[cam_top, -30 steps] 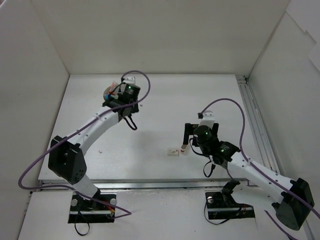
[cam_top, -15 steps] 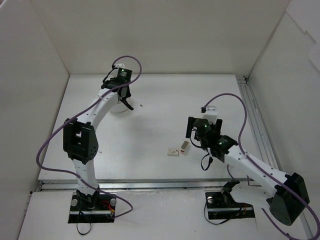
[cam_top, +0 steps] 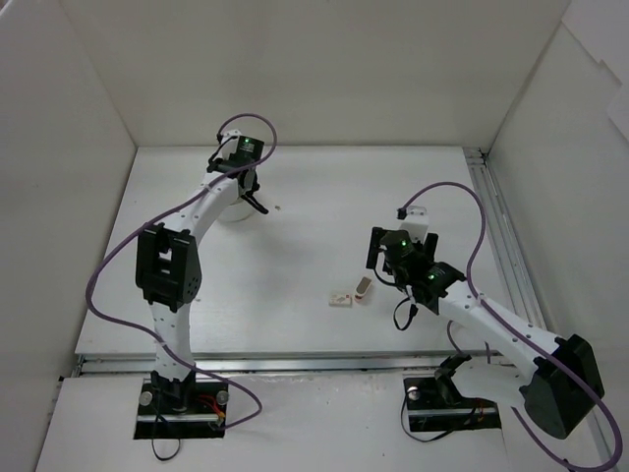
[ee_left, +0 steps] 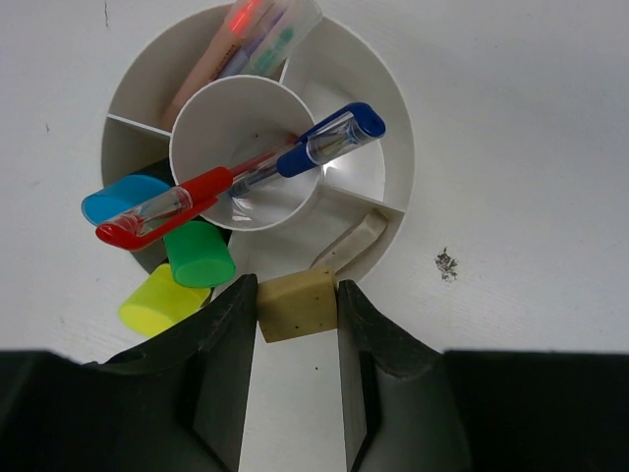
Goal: Sort the stationery into containers
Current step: Place the stationery in the storage box, then pick up the stationery from the center of the board.
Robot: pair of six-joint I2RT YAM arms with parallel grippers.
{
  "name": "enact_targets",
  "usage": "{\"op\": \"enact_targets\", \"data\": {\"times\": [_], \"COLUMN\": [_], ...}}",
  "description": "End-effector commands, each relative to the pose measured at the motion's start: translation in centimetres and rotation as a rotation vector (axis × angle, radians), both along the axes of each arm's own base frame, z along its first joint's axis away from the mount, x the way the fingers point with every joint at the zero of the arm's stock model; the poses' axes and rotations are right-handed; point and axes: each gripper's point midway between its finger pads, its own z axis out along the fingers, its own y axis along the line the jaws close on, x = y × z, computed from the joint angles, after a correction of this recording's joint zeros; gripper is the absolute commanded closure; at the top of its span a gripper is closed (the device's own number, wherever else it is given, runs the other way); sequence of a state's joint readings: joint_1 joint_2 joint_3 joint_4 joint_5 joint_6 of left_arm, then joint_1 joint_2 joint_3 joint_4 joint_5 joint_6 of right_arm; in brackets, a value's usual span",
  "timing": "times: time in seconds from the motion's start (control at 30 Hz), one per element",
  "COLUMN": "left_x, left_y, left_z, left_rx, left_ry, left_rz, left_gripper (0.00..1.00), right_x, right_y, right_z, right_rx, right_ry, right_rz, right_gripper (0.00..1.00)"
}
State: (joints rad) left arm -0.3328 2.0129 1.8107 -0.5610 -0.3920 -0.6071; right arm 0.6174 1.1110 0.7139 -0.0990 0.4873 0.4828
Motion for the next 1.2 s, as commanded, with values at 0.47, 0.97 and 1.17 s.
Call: {"op": "enact_targets", "data": {"times": [0.47, 0.97, 1.17], "left_x": [3.0, -0.2, -6.4], "left_y": [0.7, -2.7, -13.0], "left_z": [2.3, 8.1, 8.5], "left_rx": [-0.036, -0.066, -0.01], "left_ry": [-0.125, -0.242, -0.281], "left_rz": [0.094, -0.1, -0.818], "left_gripper": [0.67, 0.0, 0.0], "right_x": [1.2, 0.2, -1.1], "right_y": [-0.7, 0.5, 0.2], "right_z": [2.2, 2.3, 2.8], "right_rx": [0.031, 0.07, 0.093], "right_ry": [-0.053, -0.033, -0.056], "right_rz": [-0.054, 0.05, 0.084], "right_gripper": [0.02, 0.02, 0.02]}}
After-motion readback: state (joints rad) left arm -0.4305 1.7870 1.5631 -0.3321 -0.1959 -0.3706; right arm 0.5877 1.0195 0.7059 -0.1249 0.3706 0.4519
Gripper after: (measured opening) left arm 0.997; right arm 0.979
